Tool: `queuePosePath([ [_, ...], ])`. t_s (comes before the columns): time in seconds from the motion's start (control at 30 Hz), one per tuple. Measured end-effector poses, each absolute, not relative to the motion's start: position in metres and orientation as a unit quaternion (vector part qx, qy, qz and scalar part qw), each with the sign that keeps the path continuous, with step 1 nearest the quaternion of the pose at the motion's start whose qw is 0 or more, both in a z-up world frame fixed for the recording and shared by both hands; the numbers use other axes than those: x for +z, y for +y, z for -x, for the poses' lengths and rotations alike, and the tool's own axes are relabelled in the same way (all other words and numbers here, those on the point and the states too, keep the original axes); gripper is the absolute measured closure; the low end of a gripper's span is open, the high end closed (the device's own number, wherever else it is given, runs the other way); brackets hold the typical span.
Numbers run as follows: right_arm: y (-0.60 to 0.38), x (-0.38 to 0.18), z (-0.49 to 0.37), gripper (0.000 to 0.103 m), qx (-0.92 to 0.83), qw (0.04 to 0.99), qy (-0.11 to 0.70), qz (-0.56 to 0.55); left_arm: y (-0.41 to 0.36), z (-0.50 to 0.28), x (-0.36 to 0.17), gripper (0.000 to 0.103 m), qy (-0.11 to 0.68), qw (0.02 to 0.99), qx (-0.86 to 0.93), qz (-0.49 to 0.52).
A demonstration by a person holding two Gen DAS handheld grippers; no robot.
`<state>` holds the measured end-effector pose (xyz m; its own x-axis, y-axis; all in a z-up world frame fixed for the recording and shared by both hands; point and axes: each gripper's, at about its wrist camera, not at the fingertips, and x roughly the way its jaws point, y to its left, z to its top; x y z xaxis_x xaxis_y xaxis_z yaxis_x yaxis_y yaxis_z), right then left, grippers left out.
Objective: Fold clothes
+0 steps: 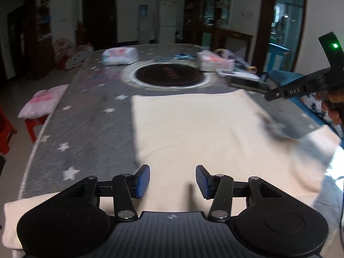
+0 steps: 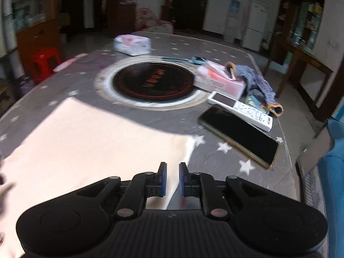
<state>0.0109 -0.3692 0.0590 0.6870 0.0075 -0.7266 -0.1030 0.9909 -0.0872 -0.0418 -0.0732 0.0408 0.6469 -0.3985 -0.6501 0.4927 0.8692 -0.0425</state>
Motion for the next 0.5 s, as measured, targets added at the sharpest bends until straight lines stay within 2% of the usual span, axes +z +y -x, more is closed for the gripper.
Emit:
queuePosePath([
  [0.13, -0.362, 0.064, 0.043, 0.088, 0.051, 0.917, 0.390, 0.068, -0.101, 0.063, 0.042, 0.052, 0.337, 0.892, -0.290, -0.077],
  [0.43, -0.369, 0.035, 0.131, 0.087, 0.060, 0.907, 0.411, 0.066, -0.143, 0.098, 0.022, 0.052, 0.347, 0.860, -0.357, -0.117],
  [0.5, -0.373, 0.027, 0.142, 0.083, 0.051, 0.908, 0.410, 0.064, -0.145, 0.105, 0.018, 0.048, 0.342, 0.857, -0.362, -0.135],
])
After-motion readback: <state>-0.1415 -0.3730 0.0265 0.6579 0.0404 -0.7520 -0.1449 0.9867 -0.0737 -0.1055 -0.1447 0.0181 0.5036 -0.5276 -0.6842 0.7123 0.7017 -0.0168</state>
